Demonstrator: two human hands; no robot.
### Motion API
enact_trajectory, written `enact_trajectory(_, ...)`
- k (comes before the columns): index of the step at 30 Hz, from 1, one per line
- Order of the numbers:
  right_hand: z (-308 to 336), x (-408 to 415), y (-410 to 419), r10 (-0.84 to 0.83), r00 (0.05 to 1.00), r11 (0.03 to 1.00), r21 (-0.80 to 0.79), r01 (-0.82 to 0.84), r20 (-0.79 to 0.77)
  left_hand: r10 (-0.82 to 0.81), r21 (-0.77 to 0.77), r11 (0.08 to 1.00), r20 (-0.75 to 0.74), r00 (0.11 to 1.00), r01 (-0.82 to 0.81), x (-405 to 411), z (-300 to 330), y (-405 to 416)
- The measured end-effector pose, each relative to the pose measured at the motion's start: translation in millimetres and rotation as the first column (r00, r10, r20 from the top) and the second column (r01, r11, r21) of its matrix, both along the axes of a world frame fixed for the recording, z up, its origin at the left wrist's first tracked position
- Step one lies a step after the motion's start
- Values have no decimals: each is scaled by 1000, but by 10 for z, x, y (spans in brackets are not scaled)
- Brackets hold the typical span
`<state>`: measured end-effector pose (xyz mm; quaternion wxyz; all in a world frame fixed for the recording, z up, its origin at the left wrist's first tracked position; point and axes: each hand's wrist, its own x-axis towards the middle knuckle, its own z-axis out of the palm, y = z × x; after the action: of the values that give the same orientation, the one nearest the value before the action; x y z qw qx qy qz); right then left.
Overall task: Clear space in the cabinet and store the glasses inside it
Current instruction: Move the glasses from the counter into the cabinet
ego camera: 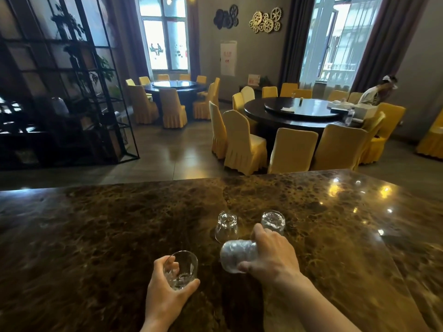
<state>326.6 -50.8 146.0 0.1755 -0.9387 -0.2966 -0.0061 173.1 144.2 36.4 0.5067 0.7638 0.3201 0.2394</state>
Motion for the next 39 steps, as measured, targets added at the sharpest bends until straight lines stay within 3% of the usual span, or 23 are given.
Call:
enact_trajectory(3, -91, -1, -93, -58, 973, 957, 264, 118, -225, 11, 28, 1000, -10, 1000, -10, -6, -37, -5)
enact_trajectory(6, -238, -40, -127, -63, 880, 849, 439, 295, -471, 5, 39, 999, -19, 1000, -5, 8, -48, -18)
enact_trajectory(9, -381, -83, -119, 67, 740, 723, 544, 426, -669, -7, 49, 999, -33, 999, 8, 22, -65, -33)
enact_trajectory(11, -435, -95, -115, 159, 683, 685, 578, 443, -713, -17, 59, 998, -39, 999, 19, 32, -75, -38)
enact_trajectory(16, -529, -103, -124, 273, 674, 692, 626, 358, -687, -17, 87, 996, -44, 999, 20, 13, -75, -65)
enact_trajectory(26, -769, 6, -76, 152, 852, 738, 631, 239, -500, -13, 149, 988, -96, 995, 28, 26, -47, -79)
enact_trajectory(39, -1029, 180, -102, 126, 882, 785, 589, 192, -455, -40, 168, 984, -121, 992, 60, 204, -68, -182)
